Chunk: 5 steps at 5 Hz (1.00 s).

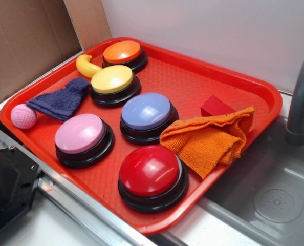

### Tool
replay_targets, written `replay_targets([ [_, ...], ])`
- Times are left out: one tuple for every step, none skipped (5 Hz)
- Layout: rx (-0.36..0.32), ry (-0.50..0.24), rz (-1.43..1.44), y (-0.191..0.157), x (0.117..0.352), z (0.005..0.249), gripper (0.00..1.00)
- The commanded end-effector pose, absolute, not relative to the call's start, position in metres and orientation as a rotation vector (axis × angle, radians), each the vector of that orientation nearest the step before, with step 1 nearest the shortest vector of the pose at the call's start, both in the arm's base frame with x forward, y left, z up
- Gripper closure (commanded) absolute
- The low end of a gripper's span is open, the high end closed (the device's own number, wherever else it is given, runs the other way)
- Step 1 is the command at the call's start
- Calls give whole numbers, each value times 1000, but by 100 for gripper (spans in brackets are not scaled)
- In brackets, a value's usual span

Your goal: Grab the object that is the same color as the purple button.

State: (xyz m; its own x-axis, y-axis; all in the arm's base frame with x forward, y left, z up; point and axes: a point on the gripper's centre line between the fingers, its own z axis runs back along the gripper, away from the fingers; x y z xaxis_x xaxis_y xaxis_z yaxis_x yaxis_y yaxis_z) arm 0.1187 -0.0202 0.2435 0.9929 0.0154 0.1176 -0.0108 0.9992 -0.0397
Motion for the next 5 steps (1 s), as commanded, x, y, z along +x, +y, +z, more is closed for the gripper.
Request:
replay_targets([
  [-39,-118,13,-20,119,244,0],
  [-62,-134,62,-13,135,231,0],
  [-53,-146,83,-1,144,218,0],
  [16,-145,195,26,155,185,0],
  [70,-142,304,56,167,144,0],
])
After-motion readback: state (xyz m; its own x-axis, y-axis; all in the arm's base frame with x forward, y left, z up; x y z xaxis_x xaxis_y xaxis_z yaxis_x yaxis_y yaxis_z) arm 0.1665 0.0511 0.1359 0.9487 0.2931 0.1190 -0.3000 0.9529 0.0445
